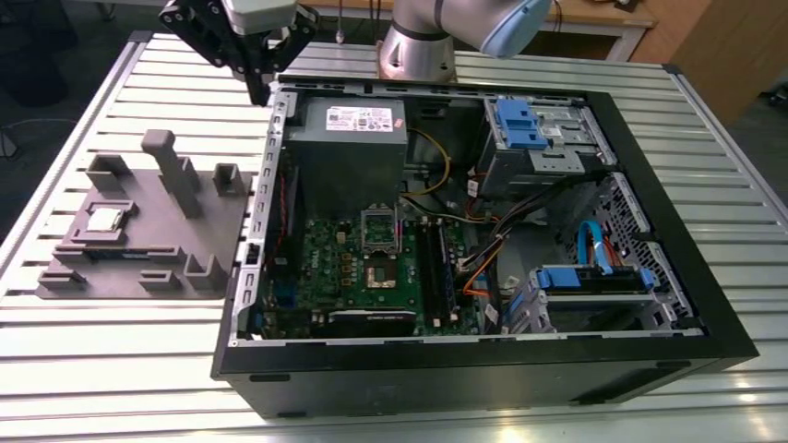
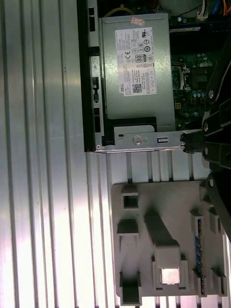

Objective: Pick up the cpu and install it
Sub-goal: 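Reach for the cpu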

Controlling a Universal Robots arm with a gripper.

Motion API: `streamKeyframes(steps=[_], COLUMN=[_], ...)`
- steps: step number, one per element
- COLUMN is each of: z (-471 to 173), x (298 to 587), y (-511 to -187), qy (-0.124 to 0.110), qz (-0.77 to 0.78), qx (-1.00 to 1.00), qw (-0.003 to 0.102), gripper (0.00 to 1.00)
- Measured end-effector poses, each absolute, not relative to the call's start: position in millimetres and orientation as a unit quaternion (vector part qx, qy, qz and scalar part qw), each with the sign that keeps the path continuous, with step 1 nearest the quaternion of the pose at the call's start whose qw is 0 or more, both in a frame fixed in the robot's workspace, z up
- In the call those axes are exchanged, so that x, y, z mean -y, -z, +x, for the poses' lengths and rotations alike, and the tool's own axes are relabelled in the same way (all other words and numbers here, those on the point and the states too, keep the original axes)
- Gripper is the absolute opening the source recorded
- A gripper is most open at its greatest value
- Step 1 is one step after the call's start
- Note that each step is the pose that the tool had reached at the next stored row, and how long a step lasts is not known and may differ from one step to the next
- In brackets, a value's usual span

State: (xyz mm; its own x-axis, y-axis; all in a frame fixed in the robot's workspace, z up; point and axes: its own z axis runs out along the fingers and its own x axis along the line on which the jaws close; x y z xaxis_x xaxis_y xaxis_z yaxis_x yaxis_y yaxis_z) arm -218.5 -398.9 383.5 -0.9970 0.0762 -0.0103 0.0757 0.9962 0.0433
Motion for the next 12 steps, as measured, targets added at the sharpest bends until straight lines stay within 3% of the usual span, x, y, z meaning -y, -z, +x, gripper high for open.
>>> streamKeyframes(steps=[12], z=[-228.4], x=[398.9], y=[-380.6], qy=[-0.021], qz=[0.038], qx=[-0.999], qw=[0.006], gripper=[0.1])
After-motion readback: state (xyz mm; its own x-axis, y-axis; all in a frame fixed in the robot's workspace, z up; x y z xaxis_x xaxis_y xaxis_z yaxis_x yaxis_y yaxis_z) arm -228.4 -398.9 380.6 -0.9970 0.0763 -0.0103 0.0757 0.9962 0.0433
